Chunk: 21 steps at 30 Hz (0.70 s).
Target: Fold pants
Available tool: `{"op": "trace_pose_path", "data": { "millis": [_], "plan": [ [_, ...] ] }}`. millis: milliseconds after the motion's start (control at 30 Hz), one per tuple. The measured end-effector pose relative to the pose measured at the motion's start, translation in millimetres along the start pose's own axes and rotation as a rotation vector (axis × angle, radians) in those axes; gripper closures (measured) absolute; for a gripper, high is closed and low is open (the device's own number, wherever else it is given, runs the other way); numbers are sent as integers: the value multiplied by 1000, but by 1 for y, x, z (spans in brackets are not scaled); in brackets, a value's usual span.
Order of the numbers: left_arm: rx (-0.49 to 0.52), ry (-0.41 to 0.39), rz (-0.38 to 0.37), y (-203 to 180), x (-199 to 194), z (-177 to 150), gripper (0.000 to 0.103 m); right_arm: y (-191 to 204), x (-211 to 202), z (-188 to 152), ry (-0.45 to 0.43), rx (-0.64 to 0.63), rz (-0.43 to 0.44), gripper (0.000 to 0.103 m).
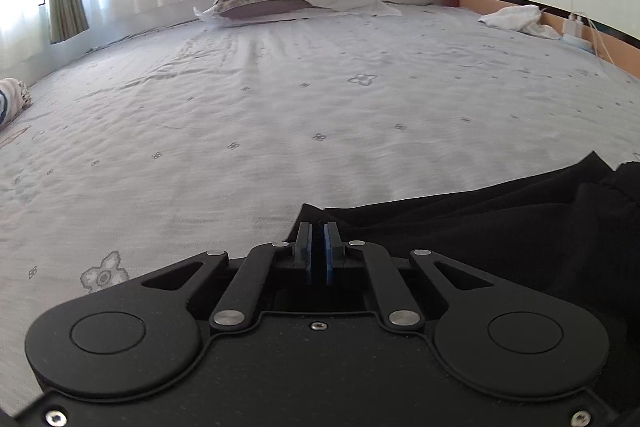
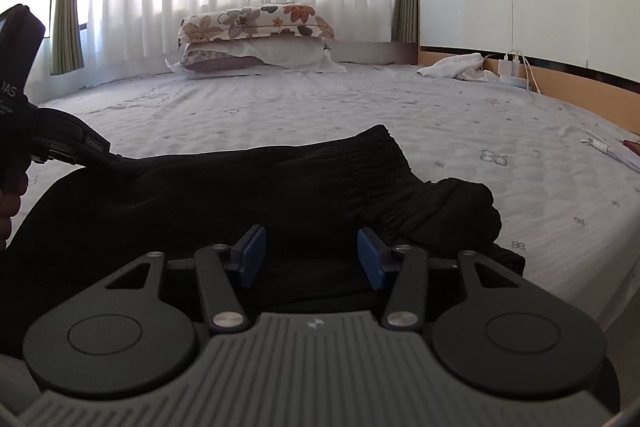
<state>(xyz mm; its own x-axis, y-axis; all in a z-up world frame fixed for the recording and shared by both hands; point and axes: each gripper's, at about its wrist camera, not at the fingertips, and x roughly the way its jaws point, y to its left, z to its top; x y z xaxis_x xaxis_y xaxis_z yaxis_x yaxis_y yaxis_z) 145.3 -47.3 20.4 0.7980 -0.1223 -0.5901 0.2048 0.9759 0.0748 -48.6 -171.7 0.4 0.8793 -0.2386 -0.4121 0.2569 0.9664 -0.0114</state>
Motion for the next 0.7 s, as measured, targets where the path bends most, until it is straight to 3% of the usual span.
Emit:
{"op": "trace_pose_path", "data": {
  "millis": [267,700],
  "plan": [
    [-13,10,39,6,14,-4,95,7,-3,-4,-23,-52,-15,38],
    [-25,10,35,5,13,-6,95,12,-3,-12,-52,-83,-29,34]
  ]
}}
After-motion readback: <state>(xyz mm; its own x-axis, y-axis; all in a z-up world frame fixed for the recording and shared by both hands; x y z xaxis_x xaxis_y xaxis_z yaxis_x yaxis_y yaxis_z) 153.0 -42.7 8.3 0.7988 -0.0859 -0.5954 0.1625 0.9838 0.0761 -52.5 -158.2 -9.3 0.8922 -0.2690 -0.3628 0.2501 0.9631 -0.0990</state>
